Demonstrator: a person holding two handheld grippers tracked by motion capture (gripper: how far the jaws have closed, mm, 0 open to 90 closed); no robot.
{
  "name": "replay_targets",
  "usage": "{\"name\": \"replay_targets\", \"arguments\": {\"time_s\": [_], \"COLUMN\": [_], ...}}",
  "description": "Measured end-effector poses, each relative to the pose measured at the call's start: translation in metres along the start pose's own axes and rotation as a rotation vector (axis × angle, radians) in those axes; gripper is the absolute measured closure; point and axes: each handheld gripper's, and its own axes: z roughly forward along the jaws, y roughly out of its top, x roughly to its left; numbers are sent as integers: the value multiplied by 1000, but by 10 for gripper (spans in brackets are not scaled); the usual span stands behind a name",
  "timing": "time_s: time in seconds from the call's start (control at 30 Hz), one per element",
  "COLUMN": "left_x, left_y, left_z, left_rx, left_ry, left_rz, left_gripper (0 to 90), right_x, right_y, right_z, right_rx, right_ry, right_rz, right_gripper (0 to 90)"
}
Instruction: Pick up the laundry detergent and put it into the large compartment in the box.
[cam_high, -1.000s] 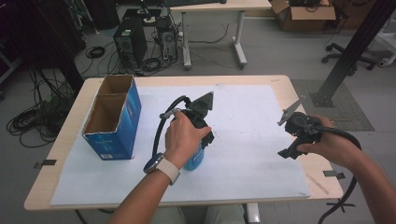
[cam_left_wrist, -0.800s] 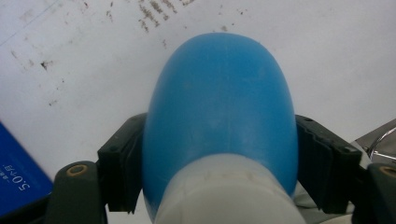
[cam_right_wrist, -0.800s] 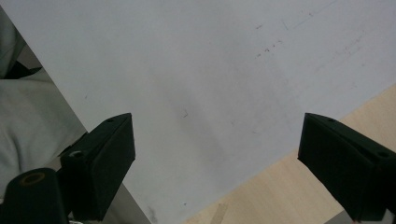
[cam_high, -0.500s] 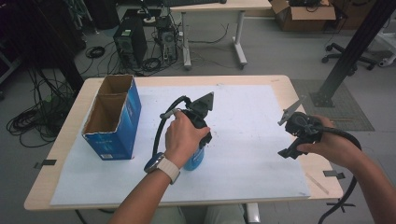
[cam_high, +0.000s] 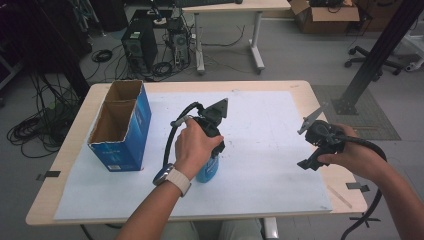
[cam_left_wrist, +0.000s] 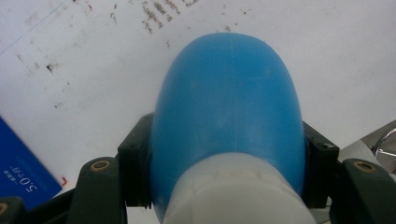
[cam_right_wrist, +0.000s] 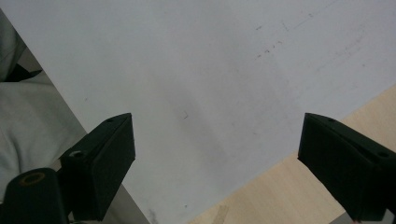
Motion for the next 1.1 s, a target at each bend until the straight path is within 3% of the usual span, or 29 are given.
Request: {"name": "replay_targets", "arguments": {"time_s": [0.17,0.57,0.9,1.1], "left_x": [6,13,31,49], "left_y": [-1,-1,-6,-7], "left_z": [-5,-38,-76,-114], "left_rx": [-5,-8,-20,2], "left_ry": [-21,-8,-7,-9], "left_rz": [-12,-9,-44,-54], "left_gripper": [373,373,374,374], "right_x": [0,1,1,2], "right_y": [0,-3,-4,-4], "right_z": [-2,-4,-7,-7], "right_rx": [1,-2,1,1], "right_ry": [-3,-6,-12,-12], "right_rz": [3,8,11,10], "right_gripper": [110,110,110,110]}}
